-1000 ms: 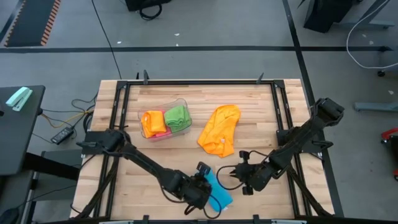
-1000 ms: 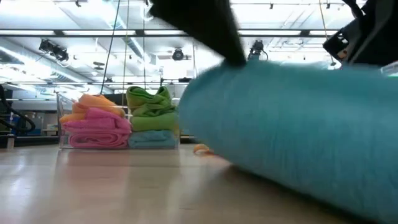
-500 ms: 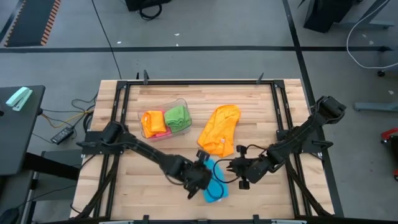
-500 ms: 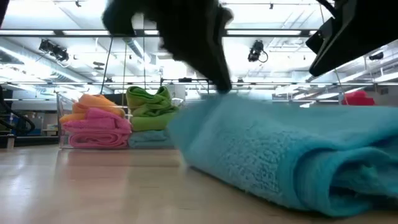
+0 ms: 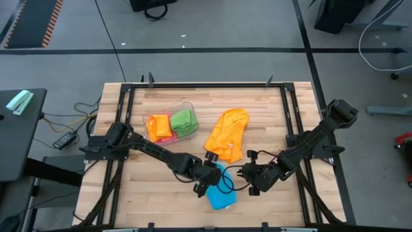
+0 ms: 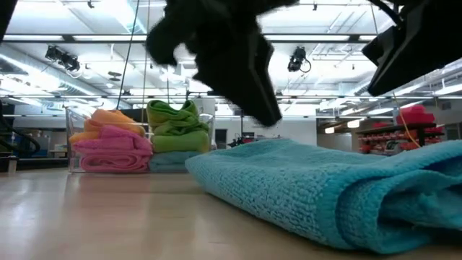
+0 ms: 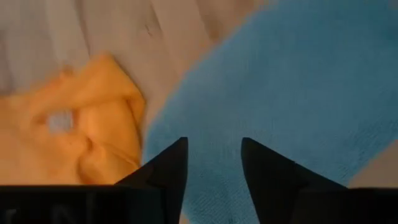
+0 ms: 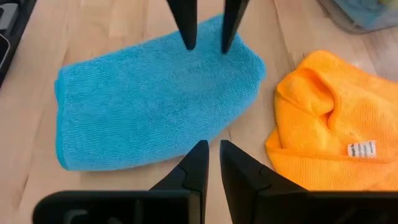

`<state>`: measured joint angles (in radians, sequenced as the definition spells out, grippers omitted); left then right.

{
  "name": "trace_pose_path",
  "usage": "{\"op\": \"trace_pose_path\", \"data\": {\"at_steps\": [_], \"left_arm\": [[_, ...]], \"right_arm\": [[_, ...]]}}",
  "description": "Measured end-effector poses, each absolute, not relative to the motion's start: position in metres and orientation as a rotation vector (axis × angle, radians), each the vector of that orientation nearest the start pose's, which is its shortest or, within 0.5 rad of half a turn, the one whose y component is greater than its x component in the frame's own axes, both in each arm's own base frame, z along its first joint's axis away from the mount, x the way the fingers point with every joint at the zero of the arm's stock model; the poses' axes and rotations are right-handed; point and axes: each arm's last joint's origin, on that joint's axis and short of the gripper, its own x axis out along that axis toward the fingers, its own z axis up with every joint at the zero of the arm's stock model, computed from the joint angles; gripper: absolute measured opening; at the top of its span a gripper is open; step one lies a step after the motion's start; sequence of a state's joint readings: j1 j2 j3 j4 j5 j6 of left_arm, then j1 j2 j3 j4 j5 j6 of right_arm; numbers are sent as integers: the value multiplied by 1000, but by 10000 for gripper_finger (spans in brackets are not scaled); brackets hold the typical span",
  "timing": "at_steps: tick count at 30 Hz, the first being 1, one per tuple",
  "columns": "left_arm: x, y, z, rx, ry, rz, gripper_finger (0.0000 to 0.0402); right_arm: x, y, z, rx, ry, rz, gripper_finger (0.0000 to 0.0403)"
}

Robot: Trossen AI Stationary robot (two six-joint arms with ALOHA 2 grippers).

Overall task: Fold microfiber towels
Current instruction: Fold the blue microfiber towel

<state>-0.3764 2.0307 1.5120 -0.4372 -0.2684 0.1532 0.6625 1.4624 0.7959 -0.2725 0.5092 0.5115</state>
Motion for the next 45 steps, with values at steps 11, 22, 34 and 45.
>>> {"op": "trace_pose_path", "data": {"at_steps": [11, 22, 34, 45], "left_arm": [[395, -182, 198, 308, 886, -231, 159], [372, -217, 194, 324, 931, -293, 122], [355, -230, 190, 395, 991, -239, 94], [338, -245, 193, 432, 997, -199, 62]], "right_arm": [[234, 196, 161, -78, 653, -12, 48], [229, 201, 117, -156, 809, -75, 49], [275, 167, 103, -174, 762, -83, 49], [326, 171, 140, -56, 507, 236, 49]]}}
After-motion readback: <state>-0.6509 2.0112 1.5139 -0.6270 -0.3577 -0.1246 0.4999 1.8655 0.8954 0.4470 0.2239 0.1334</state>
